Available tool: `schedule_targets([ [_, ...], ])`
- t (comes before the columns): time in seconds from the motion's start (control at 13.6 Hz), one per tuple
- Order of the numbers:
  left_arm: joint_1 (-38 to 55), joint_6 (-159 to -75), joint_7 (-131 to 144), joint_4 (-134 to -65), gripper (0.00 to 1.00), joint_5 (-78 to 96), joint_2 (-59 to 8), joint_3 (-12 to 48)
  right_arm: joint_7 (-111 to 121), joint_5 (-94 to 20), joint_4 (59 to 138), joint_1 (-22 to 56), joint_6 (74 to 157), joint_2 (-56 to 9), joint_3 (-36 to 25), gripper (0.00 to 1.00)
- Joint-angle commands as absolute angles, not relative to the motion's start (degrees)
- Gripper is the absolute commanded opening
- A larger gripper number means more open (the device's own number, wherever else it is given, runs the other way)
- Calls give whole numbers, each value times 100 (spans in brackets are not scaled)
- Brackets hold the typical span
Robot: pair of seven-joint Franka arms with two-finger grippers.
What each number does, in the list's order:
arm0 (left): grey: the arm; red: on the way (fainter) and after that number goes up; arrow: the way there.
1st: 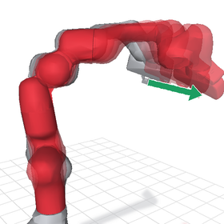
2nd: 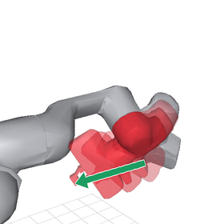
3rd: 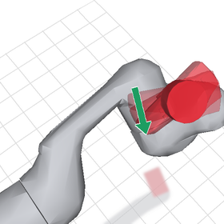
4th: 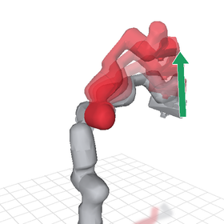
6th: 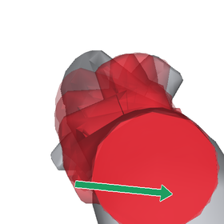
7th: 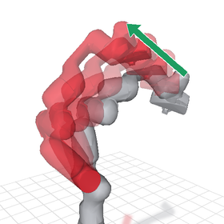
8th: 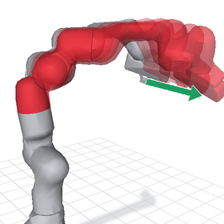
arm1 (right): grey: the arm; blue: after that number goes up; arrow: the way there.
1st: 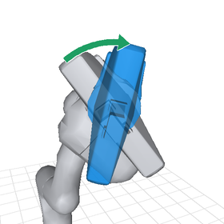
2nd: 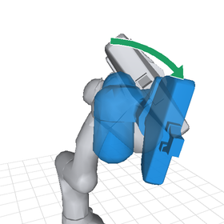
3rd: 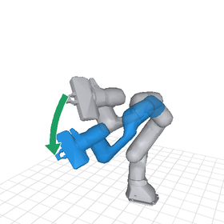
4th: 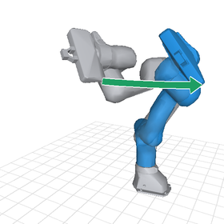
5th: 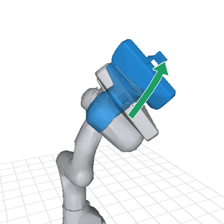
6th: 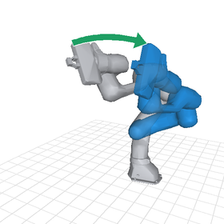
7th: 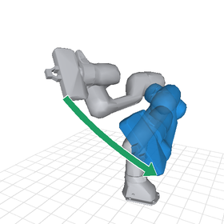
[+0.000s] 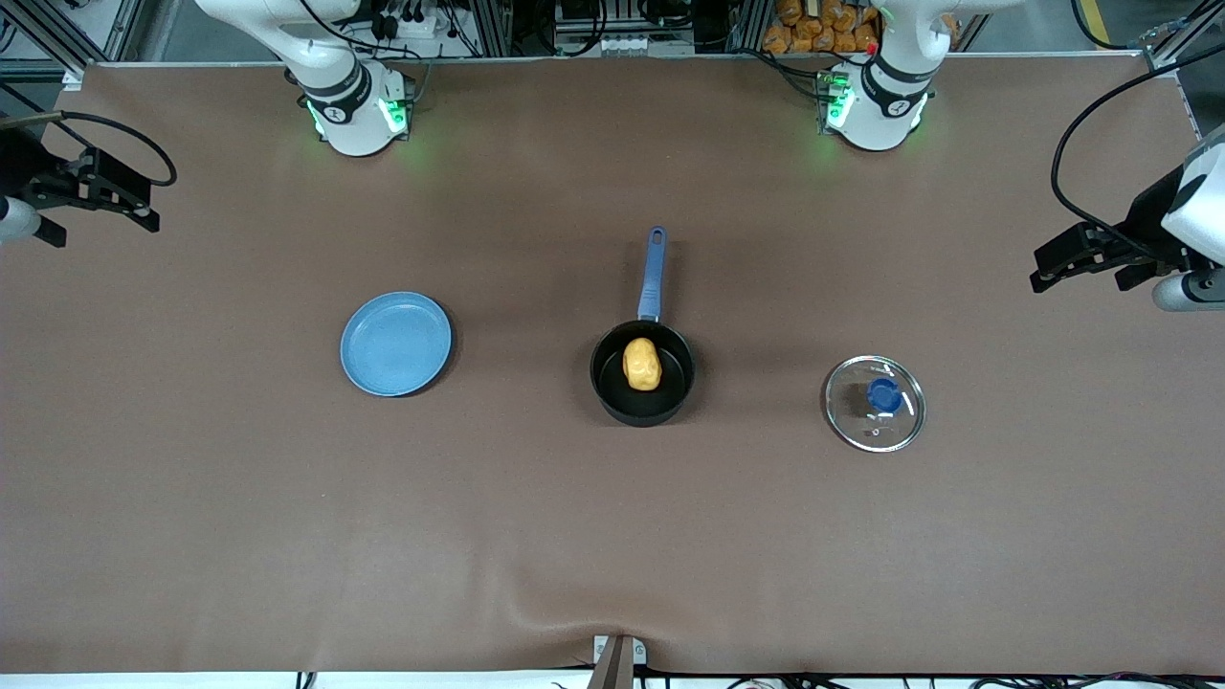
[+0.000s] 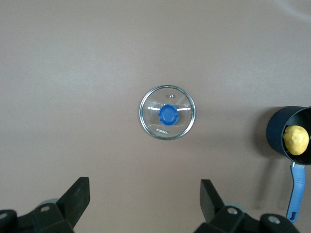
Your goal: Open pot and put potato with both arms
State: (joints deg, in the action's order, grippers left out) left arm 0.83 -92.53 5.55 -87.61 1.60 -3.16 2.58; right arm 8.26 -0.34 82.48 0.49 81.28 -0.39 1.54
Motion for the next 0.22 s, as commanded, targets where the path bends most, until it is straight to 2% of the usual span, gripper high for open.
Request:
schedule_targets([
  [0.0,62,-9343,545,-8824,100,325,-264,237,870,-167,8253,70,8042,44,114,100],
  [0.15,62,-9343,545,-8824,100,325,-272,237,853,-167,8253,79,8042,44,114,100],
])
